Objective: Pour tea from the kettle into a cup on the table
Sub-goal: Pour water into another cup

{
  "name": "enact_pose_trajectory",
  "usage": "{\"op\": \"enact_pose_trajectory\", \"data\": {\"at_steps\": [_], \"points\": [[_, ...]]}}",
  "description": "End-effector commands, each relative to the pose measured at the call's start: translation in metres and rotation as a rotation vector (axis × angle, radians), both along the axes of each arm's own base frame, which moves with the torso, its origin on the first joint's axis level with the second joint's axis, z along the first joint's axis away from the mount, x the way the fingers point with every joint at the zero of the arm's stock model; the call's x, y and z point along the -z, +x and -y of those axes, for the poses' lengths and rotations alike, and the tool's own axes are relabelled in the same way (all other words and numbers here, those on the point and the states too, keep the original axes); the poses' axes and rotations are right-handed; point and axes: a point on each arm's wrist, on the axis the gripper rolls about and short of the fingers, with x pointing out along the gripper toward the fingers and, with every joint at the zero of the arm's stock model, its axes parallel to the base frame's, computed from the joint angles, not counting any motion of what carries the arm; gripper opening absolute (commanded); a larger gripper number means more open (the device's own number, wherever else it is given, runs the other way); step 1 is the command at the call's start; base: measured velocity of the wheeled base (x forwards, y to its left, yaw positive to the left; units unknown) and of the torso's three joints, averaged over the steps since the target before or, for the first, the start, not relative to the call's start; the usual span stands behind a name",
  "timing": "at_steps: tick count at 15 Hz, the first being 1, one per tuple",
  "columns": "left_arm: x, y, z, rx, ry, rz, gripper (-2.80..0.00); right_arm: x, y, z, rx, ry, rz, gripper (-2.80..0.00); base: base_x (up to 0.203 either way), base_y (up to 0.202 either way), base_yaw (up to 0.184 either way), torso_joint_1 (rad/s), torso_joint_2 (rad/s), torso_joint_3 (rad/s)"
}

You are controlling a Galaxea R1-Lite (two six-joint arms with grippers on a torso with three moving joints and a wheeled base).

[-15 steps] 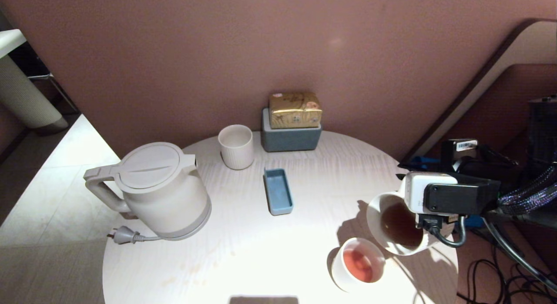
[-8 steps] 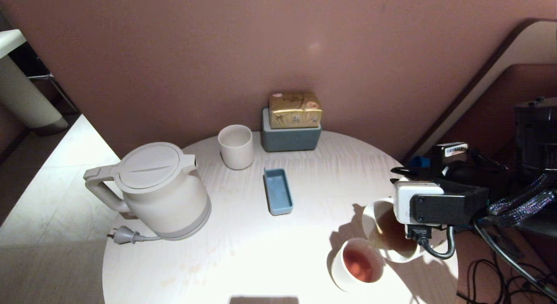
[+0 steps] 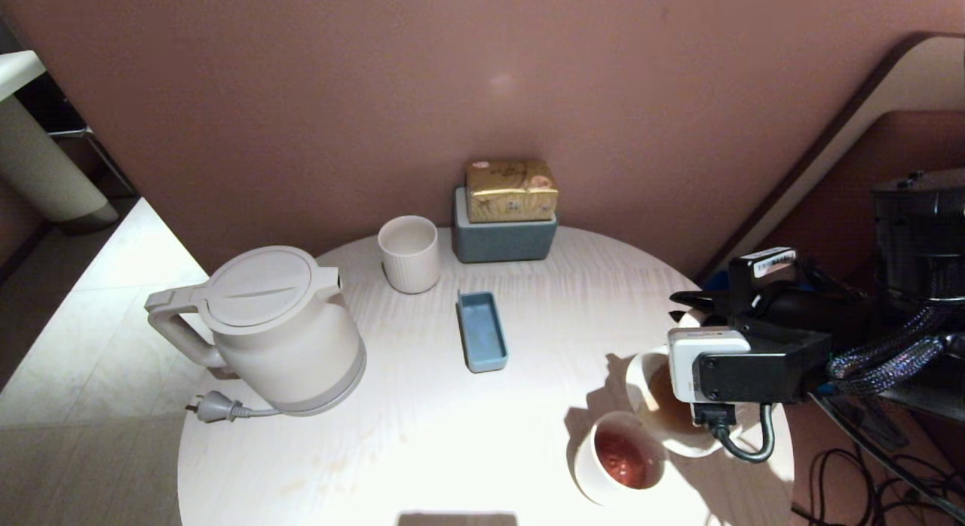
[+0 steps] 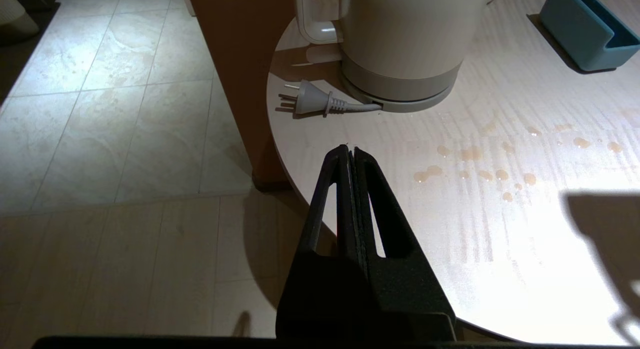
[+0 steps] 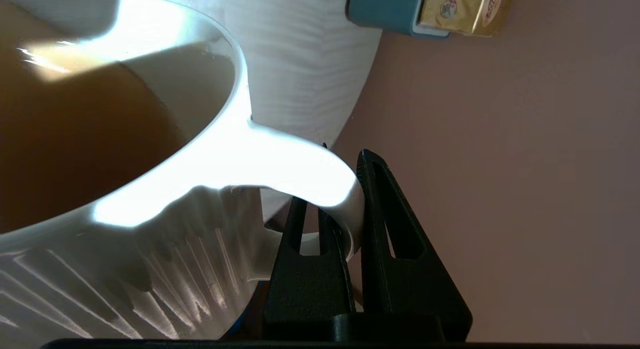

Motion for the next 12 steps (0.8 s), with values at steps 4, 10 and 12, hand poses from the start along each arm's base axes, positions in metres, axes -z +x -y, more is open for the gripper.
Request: {"op": "enact_pose_trajectory", "data": {"at_steps": [4, 10, 12], "points": [[0.0, 0.0, 0.0, 0.0, 0.0, 0.001, -2.8, 0.0, -0.001, -0.003, -0.013, -0.072, 0.025, -2.8, 0.0, 0.0, 0.0, 0.0, 0.0, 0.0], [0.0, 0.0, 0.0, 0.0, 0.0, 0.001, -2.8, 0.0, 0.001, -0.017, -0.026, -0.096, 0.035, -2.8, 0.0, 0.0, 0.0, 0.0, 0.0, 0.0], [0.0, 0.0, 0.0, 0.0, 0.0, 0.001, -2.8, -0.002, 0.0, -0.024, -0.025, -0.11, 0.04, -2.8, 0.0, 0.0, 0.0, 0.0, 0.0, 0.0]]}}
